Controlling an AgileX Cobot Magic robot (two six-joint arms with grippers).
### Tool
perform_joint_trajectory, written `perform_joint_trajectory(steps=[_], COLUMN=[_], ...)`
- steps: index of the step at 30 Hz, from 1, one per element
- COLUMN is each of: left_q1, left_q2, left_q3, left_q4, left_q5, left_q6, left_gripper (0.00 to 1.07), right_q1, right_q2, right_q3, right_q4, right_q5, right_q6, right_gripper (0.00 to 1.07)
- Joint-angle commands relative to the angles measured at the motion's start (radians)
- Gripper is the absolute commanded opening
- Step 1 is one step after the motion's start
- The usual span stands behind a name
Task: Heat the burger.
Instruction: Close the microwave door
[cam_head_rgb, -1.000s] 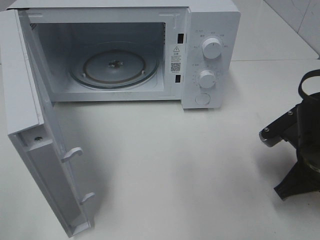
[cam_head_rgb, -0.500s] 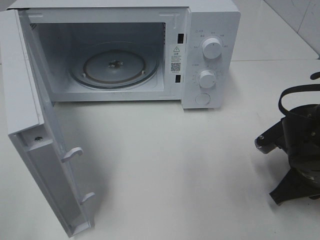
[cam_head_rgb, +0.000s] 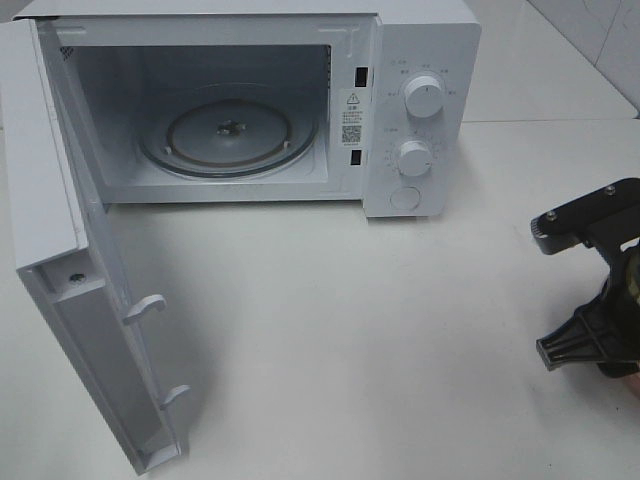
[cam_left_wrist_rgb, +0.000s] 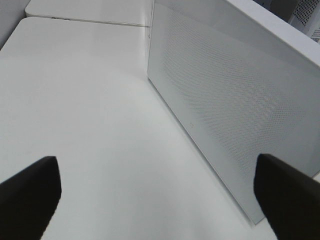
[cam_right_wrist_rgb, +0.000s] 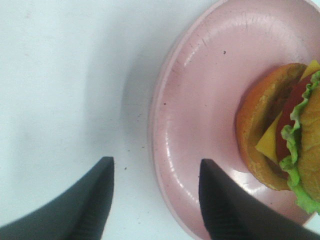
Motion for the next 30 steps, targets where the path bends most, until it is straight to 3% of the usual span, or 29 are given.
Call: perform_joint_trajectory(steps=[1, 3, 5, 8, 9, 12, 20, 30], left_q1=[0.004, 0.004, 0.004, 0.004, 0.004, 0.004, 0.004, 0.004], left_q2=[-0.007, -0.007, -0.007, -0.007, -0.007, -0.007, -0.007, -0.007], left_q3=[0.005, 0.005, 0.005, 0.005, 0.005, 0.005, 0.005, 0.005], left_q4=[0.003, 0.003, 0.003, 0.003, 0.003, 0.003, 0.003, 0.003], left_q5=[0.001, 0.001, 0.001, 0.001, 0.001, 0.001, 0.001, 0.001], left_q6=[-0.006, -0.006, -0.006, -0.006, -0.006, -0.006, -0.006, -0.006], left_gripper=[0.98, 0.98, 0.98, 0.98, 0.98, 0.98, 0.98, 0.98], right_q1=[-0.003, -0.003, -0.003, -0.003, -0.003, -0.003, -0.003, -0.003], right_q2=[-0.177, -0.211, -0.364, -0.4, -0.469, -0.556, -0.701, -0.765], right_q3=[-0.004, -0.004, -0.004, -0.004, -0.004, -0.004, -0.004, -0.004], right_q4=[0.148, 0.175, 0.281, 0.301, 0.346, 0.404, 0.435, 0.436], right_q5=[-0.024, -0.028, -0.036, -0.036, -0.033, -0.023, 0.073, 0.173], right_q6=[-0.18, -0.22, -0.395, -0.437, -0.5, -0.523, -0.524, -0.546], right_gripper=[0.53, 0.54, 0.66, 0.69, 0.78, 0.83, 0.75, 0.75])
